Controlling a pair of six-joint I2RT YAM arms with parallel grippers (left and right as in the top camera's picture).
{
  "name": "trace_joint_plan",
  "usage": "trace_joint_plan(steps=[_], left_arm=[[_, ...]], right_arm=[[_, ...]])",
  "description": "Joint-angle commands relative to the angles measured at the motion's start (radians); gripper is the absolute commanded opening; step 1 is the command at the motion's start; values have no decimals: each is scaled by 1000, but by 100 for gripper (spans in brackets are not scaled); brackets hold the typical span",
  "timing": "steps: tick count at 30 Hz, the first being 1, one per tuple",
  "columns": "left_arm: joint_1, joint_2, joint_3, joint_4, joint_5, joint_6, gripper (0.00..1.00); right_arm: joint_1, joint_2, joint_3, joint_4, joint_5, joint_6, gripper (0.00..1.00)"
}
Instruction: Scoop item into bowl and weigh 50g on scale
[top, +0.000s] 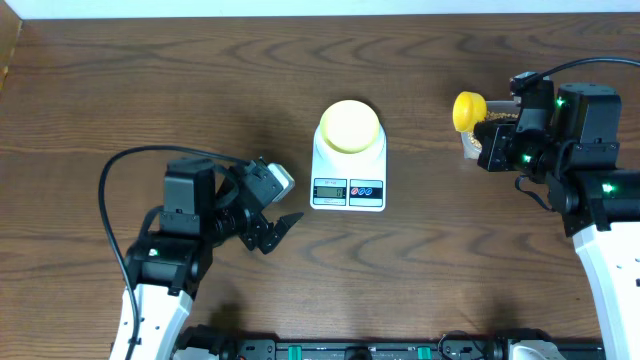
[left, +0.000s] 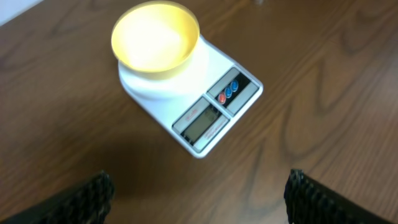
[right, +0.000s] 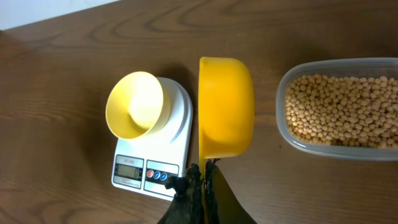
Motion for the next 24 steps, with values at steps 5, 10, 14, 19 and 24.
trace_joint_plan(steps=[5,10,14,19,24], left_arm=[[12,113,264,-211,30,105,90],[52,175,385,-329,34,192,90],[67,205,385,-335,37,225,90],[67,250,385,-298,33,243,90],[67,264,385,-288,34,238,90]], right_arm=[[-5,-8,14,-2,4,-14,1],[-5,-8,14,-1,5,-15,1],[-5,-8,14,-2,5,-15,1],[-5,-8,14,-15,5,-15,1],[-5,-8,14,-15,5,-15,1]])
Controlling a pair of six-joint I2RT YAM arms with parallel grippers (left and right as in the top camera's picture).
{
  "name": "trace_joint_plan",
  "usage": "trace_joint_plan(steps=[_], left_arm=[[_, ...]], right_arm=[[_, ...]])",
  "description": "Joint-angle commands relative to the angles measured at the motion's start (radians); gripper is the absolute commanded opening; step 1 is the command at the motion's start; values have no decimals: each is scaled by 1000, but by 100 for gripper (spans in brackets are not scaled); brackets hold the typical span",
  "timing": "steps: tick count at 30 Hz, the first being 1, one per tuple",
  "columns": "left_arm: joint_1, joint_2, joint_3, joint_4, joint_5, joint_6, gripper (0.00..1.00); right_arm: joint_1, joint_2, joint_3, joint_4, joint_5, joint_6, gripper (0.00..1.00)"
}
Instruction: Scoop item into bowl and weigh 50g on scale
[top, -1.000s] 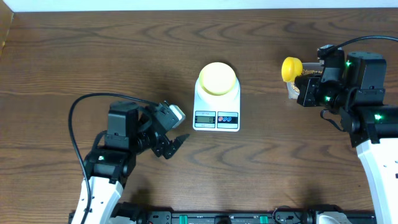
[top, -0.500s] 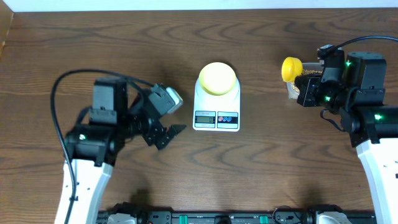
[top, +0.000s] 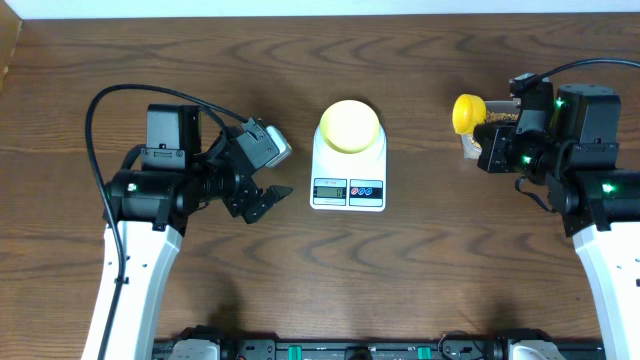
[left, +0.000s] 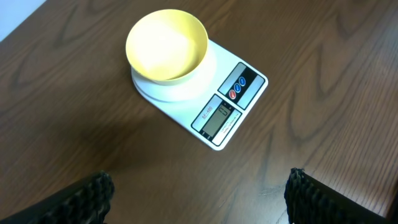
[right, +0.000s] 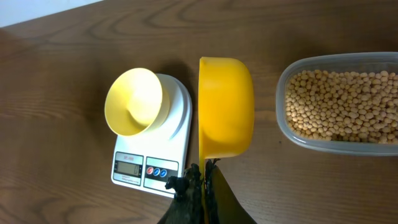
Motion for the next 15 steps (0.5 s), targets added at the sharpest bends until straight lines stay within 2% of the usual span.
trace_joint_plan(steps=[1,5,13,14,15], left_arm=[[4,3,15,2,14,13,90],[4,3,15,19,14,-48,90],[4,3,15,18,13,-54,91],[4,3,15,18,13,-58,98],[4,3,15,18,13,-58,98]], right_arm=[[-5,-8,14,0,5,-15,1],[-5,-8,14,3,5,-15,1],[-5,-8,14,10,5,-15,1],[-5,-8,14,10,5,-15,1],[-5,-8,14,10,5,-14,1]])
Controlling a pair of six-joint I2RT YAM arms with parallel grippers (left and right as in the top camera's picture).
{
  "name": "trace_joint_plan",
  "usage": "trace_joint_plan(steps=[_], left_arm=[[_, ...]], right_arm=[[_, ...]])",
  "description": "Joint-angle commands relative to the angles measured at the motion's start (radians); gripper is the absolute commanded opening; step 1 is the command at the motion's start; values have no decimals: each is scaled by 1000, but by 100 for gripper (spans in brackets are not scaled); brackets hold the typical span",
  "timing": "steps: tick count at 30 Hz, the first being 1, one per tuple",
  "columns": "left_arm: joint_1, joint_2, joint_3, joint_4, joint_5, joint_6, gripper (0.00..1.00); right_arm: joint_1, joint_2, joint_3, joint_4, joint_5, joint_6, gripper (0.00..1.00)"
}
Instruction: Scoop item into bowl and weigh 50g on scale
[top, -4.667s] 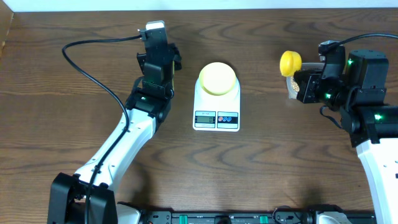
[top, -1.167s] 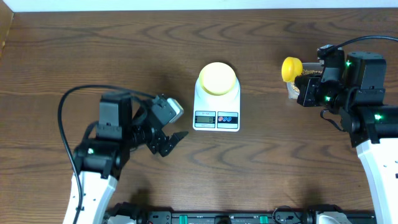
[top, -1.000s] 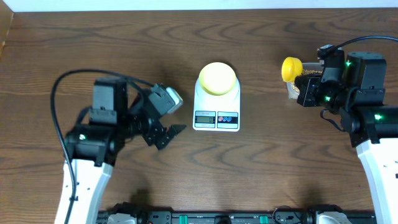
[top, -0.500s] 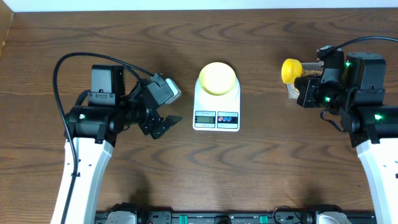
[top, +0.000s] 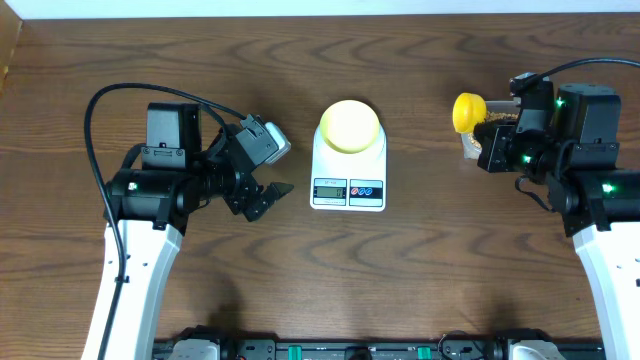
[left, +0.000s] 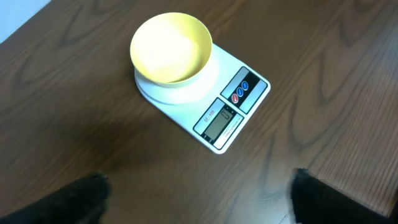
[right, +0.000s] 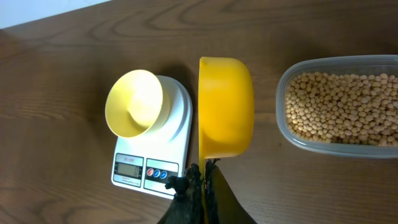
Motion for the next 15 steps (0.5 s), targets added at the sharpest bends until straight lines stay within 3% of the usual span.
trace_joint_plan(steps=[1,7,15], left_arm=[[4,0,15,-1,13,-14,98],[4,0,15,24,13,-80,99],[4,0,15,31,8,-81,99]], right_arm=[[-5,-8,14,3,5,-15,1],[-5,-8,14,3,5,-15,1],[-5,-8,14,3,5,-15,1]])
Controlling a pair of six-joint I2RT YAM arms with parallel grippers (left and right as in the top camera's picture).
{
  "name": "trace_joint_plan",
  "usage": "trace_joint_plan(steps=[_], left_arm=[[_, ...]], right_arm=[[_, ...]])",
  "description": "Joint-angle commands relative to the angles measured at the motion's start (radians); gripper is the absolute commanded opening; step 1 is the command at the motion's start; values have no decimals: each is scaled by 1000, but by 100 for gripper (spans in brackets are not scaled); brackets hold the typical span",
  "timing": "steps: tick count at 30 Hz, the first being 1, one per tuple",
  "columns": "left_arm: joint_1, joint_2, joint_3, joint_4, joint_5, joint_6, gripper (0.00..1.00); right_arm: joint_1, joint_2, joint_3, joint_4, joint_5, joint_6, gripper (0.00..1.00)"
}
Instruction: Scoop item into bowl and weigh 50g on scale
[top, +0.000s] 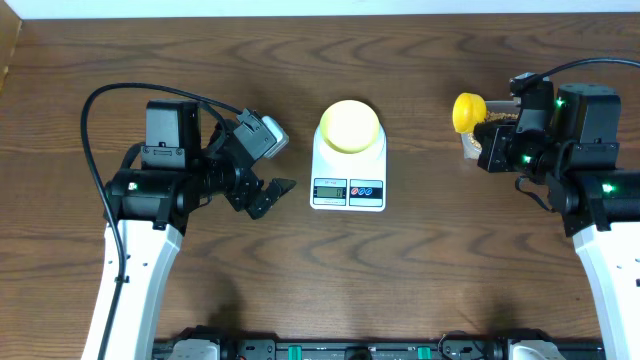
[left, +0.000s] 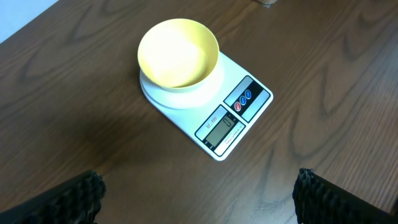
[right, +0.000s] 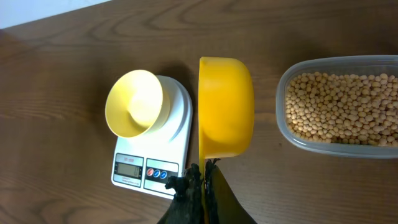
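Observation:
A white scale (top: 349, 170) stands mid-table with an empty yellow bowl (top: 349, 125) on its platform; the left wrist view shows both, bowl (left: 178, 53) and scale (left: 233, 121). My right gripper (right: 205, 177) is shut on the handle of a yellow scoop (right: 225, 106), seen from overhead as the scoop (top: 467, 110), held on its side between the scale and a clear tub of soybeans (right: 339, 106). My left gripper (top: 268, 195) hangs open left of the scale with nothing between its fingers (left: 84, 196).
The tub of soybeans (top: 470, 142) lies mostly under my right arm at the right. A cable loops over the left arm. Bare brown wood table (top: 420, 270) surrounds the scale.
My left gripper has shifted slightly back from the scale, which sits a bit higher in its view. The right arm and scoop have not moved.
My left arm was low near the front left with its gripper open toward the scale. It then stood raised left of the scale, still open, and has crept back a little since. The right gripper held the scoop still throughout.

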Motion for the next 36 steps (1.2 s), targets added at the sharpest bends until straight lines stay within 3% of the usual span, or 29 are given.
trace_joint_plan(steps=[1,36], left_arm=[[4,0,15,-1,9,-15,99],[4,0,15,-8,9,-15,99]], right_arm=[[-5,-8,14,3,5,-15,1],[-5,-8,14,-17,4,-39,1]])
